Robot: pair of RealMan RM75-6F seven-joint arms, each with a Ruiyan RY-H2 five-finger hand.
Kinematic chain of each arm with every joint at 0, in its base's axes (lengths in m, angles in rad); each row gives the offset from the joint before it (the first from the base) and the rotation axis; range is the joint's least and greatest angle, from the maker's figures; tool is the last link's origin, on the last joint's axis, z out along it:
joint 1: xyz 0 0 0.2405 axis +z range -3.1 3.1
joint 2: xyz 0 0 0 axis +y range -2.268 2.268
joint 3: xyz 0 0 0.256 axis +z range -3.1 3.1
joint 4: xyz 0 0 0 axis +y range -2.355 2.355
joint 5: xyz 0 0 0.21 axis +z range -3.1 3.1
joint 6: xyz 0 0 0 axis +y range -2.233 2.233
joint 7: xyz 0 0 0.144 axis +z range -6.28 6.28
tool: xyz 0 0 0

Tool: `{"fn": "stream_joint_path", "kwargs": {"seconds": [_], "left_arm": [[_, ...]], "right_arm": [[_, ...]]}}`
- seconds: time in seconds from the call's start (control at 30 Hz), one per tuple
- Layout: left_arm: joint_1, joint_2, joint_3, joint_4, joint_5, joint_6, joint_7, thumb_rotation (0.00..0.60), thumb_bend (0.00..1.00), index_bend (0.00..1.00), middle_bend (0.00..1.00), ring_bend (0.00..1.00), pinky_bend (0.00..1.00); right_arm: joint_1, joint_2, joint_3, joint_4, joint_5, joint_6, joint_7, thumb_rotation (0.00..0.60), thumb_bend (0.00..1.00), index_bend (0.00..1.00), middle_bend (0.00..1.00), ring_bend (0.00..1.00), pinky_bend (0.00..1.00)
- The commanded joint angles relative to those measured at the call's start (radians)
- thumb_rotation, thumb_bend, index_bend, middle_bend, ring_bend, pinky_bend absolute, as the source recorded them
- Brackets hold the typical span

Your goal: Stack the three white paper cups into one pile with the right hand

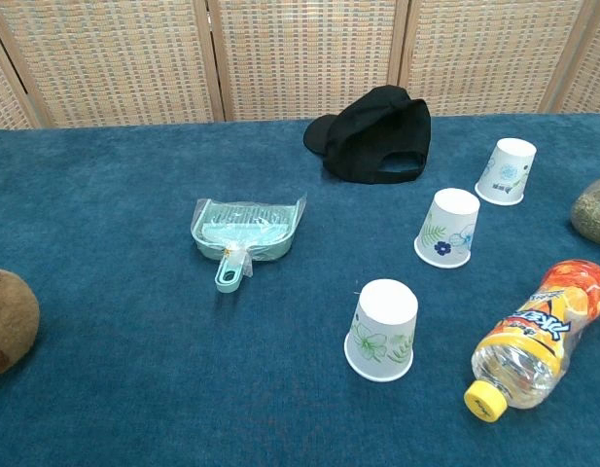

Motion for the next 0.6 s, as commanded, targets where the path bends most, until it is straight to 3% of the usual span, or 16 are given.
{"fn": "stream_joint_path", "kwargs": {"seconds": [0.03, 0.6], "left_arm": [[0.001, 0.007, 0.003, -0.013, -0.002, 0.0, 0.004, 0.6, 0.03, 0.0, 0.0, 0.0, 0.0], [0.005, 0.02, 0.006, -0.03, -0.002, -0.002, 0.003, 0.6, 0.03, 0.0, 0.0, 0.0, 0.0]], "right_arm": [[0.001, 0.0, -0.001, -0.001, 0.003, -0.005, -0.004, 0.6, 0.11, 0.04, 0.0, 0.0, 0.0], [0.004, 0.003, -0.008, -0.002, -0.014, -0.009, 0.02, 0.6, 0.11, 0.11, 0.0, 0.0, 0.0]]}}
